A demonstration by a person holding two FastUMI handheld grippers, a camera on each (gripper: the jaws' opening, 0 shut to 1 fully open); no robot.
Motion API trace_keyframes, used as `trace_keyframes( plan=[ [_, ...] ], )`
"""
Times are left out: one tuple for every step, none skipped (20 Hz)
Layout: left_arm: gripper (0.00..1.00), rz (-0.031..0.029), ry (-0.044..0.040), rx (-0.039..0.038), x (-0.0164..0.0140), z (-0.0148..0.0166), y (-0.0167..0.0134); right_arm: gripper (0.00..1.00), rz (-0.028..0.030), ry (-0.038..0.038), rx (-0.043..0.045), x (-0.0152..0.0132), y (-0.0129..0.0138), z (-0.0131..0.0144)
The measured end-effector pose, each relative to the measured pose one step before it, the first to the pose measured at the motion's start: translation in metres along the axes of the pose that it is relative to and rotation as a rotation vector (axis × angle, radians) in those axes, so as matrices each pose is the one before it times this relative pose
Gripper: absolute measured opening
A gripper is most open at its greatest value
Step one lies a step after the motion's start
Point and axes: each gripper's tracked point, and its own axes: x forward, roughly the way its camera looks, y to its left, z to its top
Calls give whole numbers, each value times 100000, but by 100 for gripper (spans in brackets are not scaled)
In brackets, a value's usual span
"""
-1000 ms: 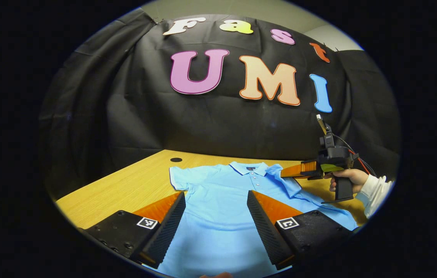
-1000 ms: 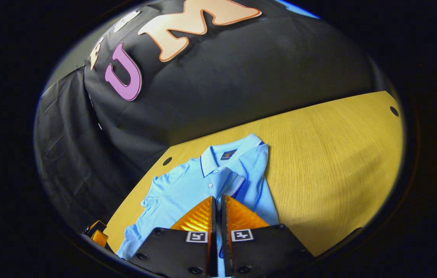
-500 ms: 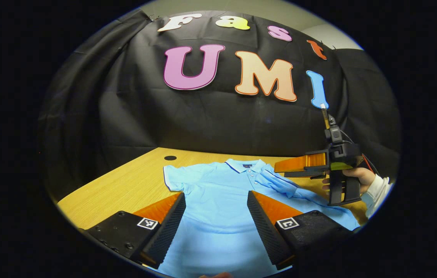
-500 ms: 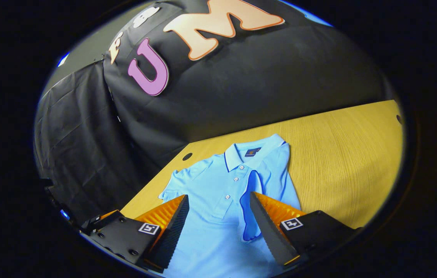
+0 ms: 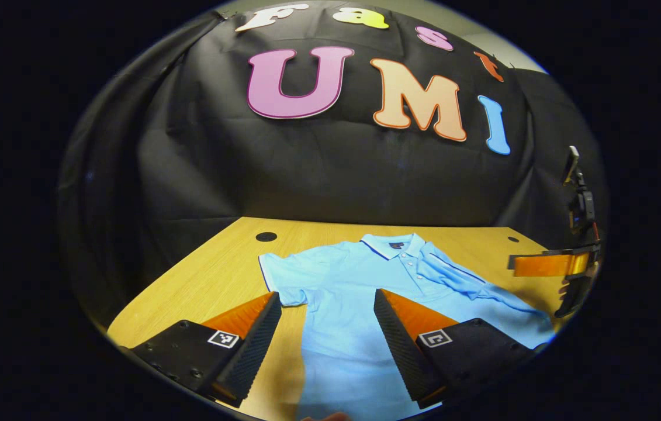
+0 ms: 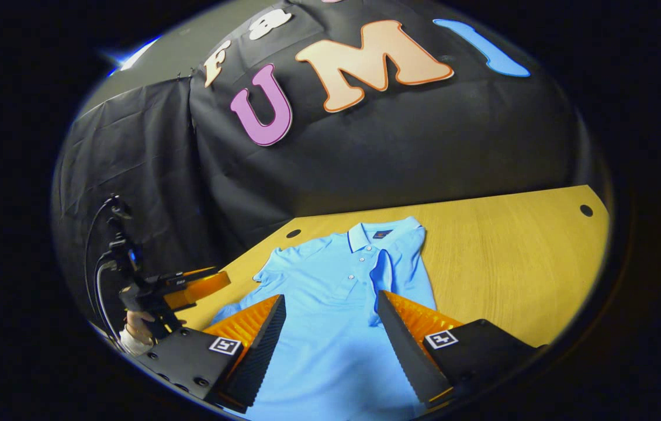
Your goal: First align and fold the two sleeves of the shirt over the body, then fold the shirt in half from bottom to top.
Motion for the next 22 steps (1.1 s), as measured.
trace_keyframes(
  plan=[
    [95, 1694, 1911, -102, 811, 28, 1113, 98, -1286, -1775, -77, -1146, -89, 38],
    [95, 256, 513, -731, 758, 209, 657, 98, -1046, -2155, 167, -1154, -187, 238],
    [95, -23, 653, -1039, 950, 280, 599, 98, -1265, -2252, 372, -1074, -129, 145],
    [95, -80, 1401, -581, 1024, -9, 465, 98, -2130, -1769, 452, -1068, -497, 163],
    [95, 604, 2120, 83, 1013, -113, 665, 98, -2636, -2278, 626, -1409, -719, 310],
    [95, -32, 1857, 184, 1078, -135, 403, 98, -1857, -2053, 697, -965, -445, 390],
    [95, 30, 2104, -230, 992, -192, 329, 98, -2092, -1910, 627, -1193, -493, 299],
    [95, 224, 2748, -29, 960, -466, 429, 98, -1899, -1365, 156, -816, -426, 287],
    [95, -721, 2082, -451, 910, -216, 150, 98, -3008, -1718, -773, -1266, -940, 267],
    [95, -626, 1570, -1078, 962, -42, 76, 98, -3360, -1765, -712, -912, -848, 368],
    [95, -234, 2004, -1154, 630, -97, 190, 98, -2852, -1318, -548, -960, -807, 256],
    [95, 344, 1274, -558, 685, -165, 373, 97, -2100, -1133, 25, -814, -617, 265],
    [95, 1247, 1061, 90, 708, 13, 513, 97, -2042, -788, 344, -676, -579, -98],
    [95, 1196, 694, 572, 611, 32, 530, 98, -1729, -1118, 713, -609, -549, 84],
    [95, 738, 547, 1309, 610, 93, 339, 98, -1461, -1165, 1299, -577, -491, 193],
    [95, 1348, 845, 638, 512, -81, 448, 98, -863, -942, 1774, -389, -238, 81],
    [94, 572, 1422, 1255, 442, -257, 236, 98, -506, -755, 2181, -320, -207, -89],
    [95, 761, 921, 689, 398, -125, 361, 98, -238, -695, 2062, -254, -181, -26],
    [95, -91, 390, 386, 439, -158, -13, 98, -459, -299, 1698, -195, -240, -122],
    [94, -99, 947, 463, 191, -317, -174, 97, -732, 99, 1097, -156, -292, -199],
    [94, 581, 1688, 1067, 164, -344, 99, 97, -816, 360, 391, -90, -354, -279],
    [94, 450, 120, 715, 28, 40, 22, 98, -1067, 234, -31, -161, -400, -124]
  ],
)
